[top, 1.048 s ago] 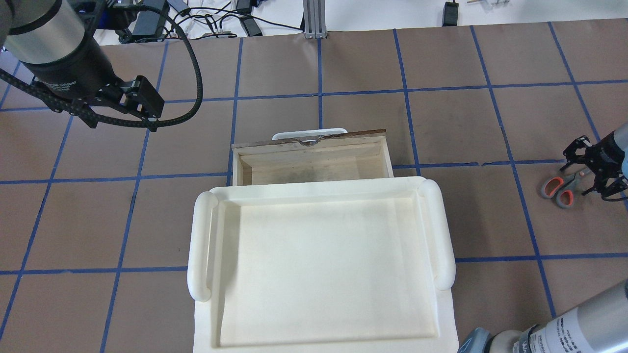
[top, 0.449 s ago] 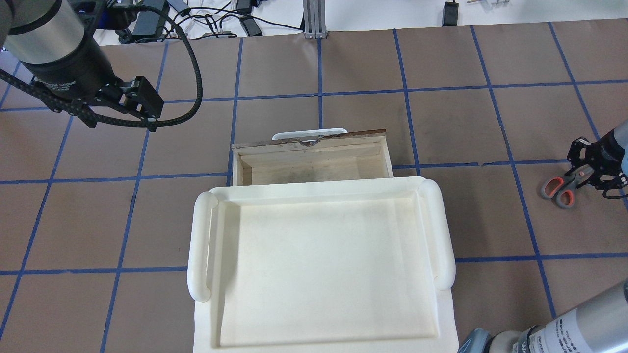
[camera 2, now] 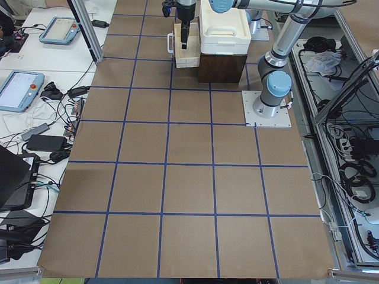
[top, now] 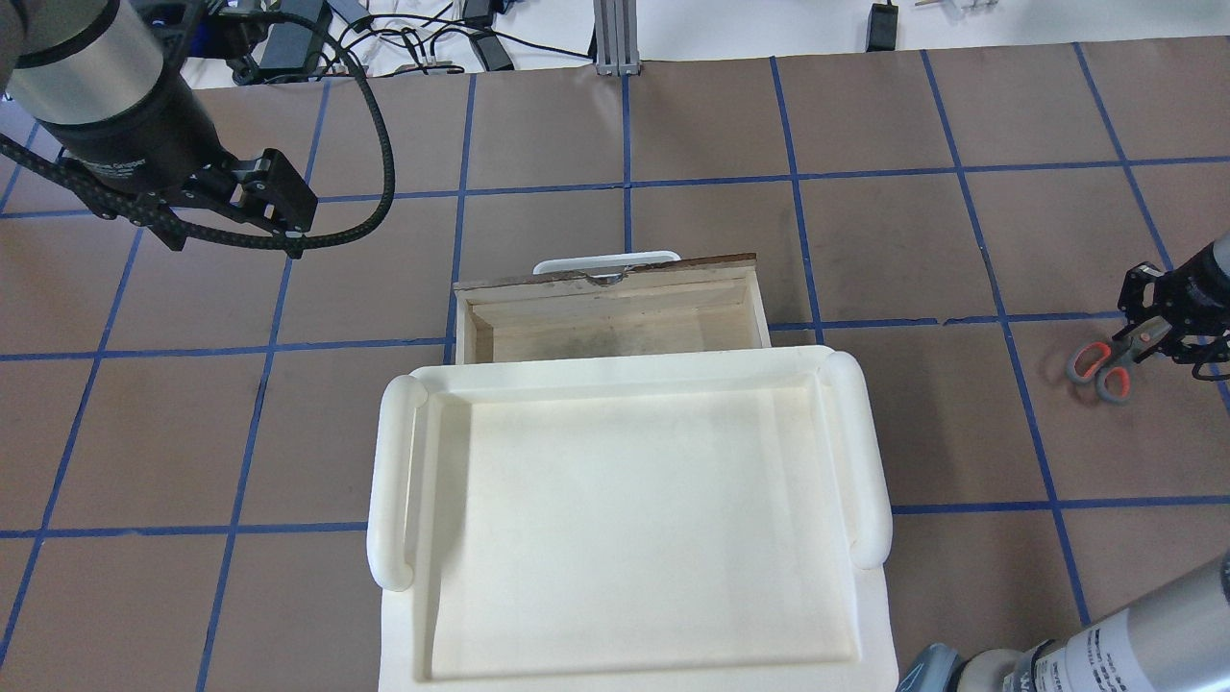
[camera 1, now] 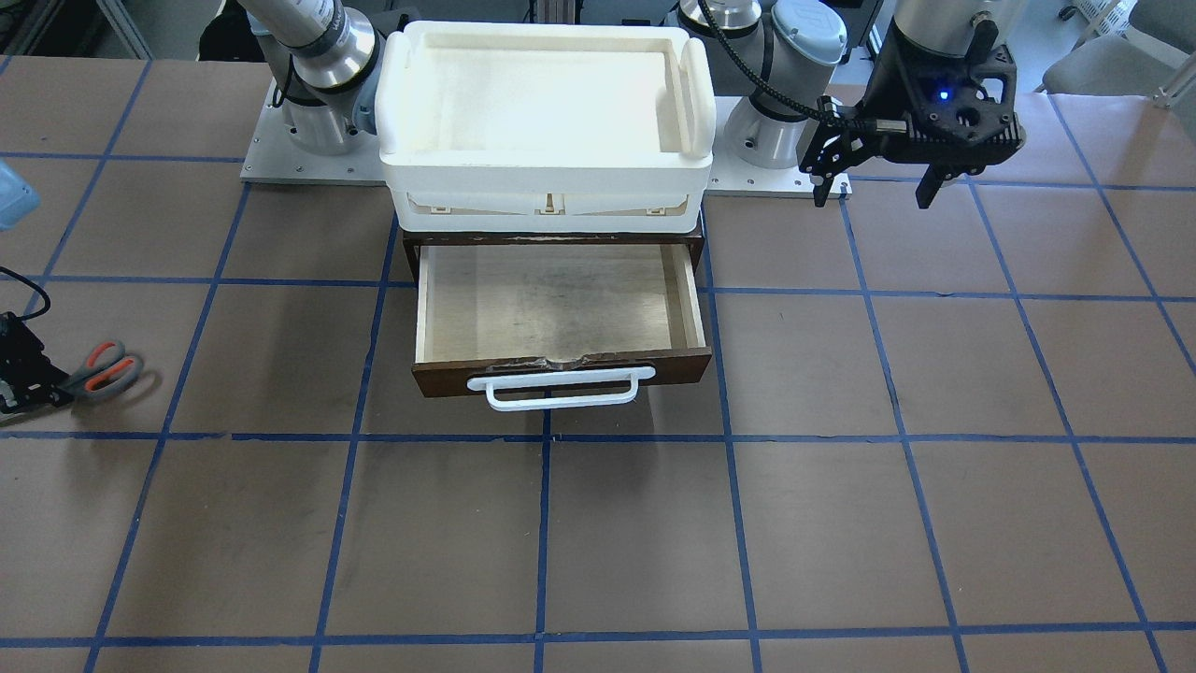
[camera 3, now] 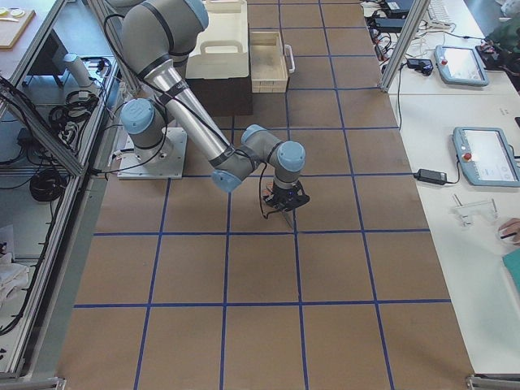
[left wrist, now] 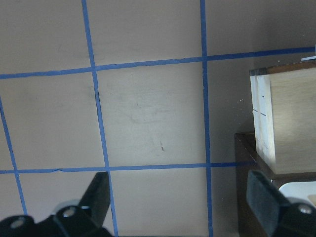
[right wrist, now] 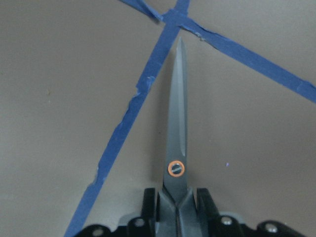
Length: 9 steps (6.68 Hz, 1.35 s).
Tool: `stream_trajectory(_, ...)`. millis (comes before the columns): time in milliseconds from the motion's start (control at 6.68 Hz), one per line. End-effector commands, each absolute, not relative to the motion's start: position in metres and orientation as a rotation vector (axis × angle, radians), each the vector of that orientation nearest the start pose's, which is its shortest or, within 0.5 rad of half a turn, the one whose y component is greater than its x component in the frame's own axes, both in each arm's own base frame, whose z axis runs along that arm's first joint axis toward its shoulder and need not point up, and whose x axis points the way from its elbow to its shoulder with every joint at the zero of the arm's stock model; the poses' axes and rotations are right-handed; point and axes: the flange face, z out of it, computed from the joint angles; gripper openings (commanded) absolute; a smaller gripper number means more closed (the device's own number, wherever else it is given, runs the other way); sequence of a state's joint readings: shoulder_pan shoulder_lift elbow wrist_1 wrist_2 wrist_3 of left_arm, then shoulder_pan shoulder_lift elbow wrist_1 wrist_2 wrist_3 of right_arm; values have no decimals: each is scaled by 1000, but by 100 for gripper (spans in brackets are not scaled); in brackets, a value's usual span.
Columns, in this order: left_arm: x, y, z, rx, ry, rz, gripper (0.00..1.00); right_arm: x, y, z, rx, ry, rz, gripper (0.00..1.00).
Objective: Put scissors in drawer and close it
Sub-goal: 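Lift the scissors with the right gripper toward the open drawer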
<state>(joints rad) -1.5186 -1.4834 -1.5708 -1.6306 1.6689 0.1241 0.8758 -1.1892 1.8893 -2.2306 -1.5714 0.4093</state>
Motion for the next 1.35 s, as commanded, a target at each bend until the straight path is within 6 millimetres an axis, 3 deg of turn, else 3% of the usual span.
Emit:
stream_trajectory(0,-100,-462,522,110,3040,-24,100,-221,-529,237,1736,2570,109,0)
stream_trajectory(150,-100,-462,522,110,3040,-24,100,-181,-546,277,1746,2567,98,0)
stream_trajectory(299,-100,-463,522,113,3040,-21,100,-144,-543,321,1856,2504,153,0)
stream_trajectory(449,-100,-463,519,115,3041,-15,100,-97,-542,348,1891,2495,129,0)
stream_trajectory(599,-99,-462,517,116,3042,-10,100,-43,-538,366,1938,2469,125,0)
stream_trajectory(898,-99,-462,516,118,3042,-7,100,61,-510,401,2041,2402,114,0)
stream_trajectory(1048,-100,-461,514,121,3041,0,100,127,-497,405,2060,2402,88,0)
stream_trajectory(1197,-100,-461,510,121,3043,6,100,178,-483,409,2116,2364,47,0)
